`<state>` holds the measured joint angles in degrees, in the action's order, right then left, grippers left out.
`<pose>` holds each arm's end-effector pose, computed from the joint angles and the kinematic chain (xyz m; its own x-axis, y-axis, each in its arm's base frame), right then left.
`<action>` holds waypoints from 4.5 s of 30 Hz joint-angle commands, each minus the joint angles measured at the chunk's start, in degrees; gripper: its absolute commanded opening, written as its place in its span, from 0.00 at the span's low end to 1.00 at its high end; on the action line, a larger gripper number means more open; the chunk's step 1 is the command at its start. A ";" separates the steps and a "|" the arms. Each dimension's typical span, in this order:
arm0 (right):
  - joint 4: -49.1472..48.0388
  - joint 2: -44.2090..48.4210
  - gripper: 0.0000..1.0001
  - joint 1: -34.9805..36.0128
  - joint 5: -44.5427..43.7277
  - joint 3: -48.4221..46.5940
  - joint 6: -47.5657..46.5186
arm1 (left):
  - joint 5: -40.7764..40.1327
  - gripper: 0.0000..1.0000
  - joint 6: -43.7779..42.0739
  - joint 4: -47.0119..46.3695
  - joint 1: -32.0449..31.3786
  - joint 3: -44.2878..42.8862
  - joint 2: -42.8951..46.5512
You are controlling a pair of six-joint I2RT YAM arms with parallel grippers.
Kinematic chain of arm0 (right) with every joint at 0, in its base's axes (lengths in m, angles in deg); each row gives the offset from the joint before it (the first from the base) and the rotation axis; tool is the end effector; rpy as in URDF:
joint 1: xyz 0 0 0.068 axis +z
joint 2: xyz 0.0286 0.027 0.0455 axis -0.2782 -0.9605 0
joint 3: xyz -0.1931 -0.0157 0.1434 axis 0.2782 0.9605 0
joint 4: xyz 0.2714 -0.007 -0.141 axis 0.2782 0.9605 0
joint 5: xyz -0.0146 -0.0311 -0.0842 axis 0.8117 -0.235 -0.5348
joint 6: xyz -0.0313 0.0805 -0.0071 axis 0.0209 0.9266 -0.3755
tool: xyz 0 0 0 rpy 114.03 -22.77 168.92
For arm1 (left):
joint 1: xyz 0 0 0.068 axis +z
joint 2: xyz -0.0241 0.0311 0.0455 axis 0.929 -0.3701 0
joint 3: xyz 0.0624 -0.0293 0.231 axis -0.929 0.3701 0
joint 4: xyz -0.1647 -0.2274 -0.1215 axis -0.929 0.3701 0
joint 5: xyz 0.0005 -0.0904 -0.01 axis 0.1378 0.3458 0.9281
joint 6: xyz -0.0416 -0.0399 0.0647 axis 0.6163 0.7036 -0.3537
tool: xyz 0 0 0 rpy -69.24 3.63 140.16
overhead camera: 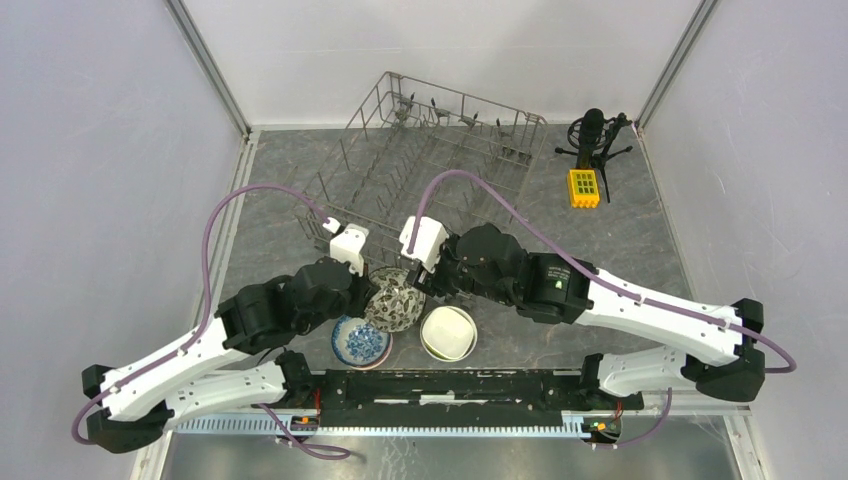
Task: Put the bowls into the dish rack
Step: Adjust the bowl, then place the bowl in the dish rack.
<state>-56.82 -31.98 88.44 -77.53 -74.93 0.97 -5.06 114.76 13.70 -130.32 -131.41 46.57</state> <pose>0.1295 0.3445 0.3498 0.0277 -0.4448 -0.8952 -0.8645 0.4389 -0.2449 0.1393 -0.1980 0.2930 -0.5647 0.1434 -0.8127 0.4527 0.8772 -0.1598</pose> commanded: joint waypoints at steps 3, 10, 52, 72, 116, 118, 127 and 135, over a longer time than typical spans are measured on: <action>-0.04 -1.71 0.60 -2.47 12.82 -2.87 7.85 | -3.21 0.02 3.46 -2.57 0.18 -0.33 1.71; -0.10 -3.05 0.53 -4.17 13.76 -1.64 9.13 | -2.45 0.02 3.45 -2.92 0.17 -1.01 3.09; 9.55 -16.24 0.00 -4.70 6.09 -12.59 7.30 | 1.10 0.10 0.80 -5.26 0.17 -5.26 1.46; 7.78 -14.00 0.00 -4.72 -0.52 -15.76 5.32 | -2.49 0.62 -1.91 -5.77 0.19 -6.13 2.22; -33.98 -28.94 0.00 -32.10 -36.00 -20.61 -31.74 | -17.16 0.98 -8.33 -8.86 0.17 1.41 14.75; -36.58 -31.17 0.00 -34.10 -34.83 -20.80 -33.11 | -17.09 0.98 -8.26 -8.57 0.18 1.60 14.47; -49.53 -41.31 0.00 -38.69 -32.14 -22.32 -41.50 | -17.27 0.98 -8.72 -8.55 1.58 1.77 12.14; -57.29 -49.38 0.00 -40.95 -31.13 -26.39 -49.03 | -16.77 0.98 -8.93 -8.63 4.21 1.95 10.73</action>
<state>-103.22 -79.70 48.47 -109.70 -96.43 -42.98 -20.80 108.82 6.27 -127.32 -129.71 58.11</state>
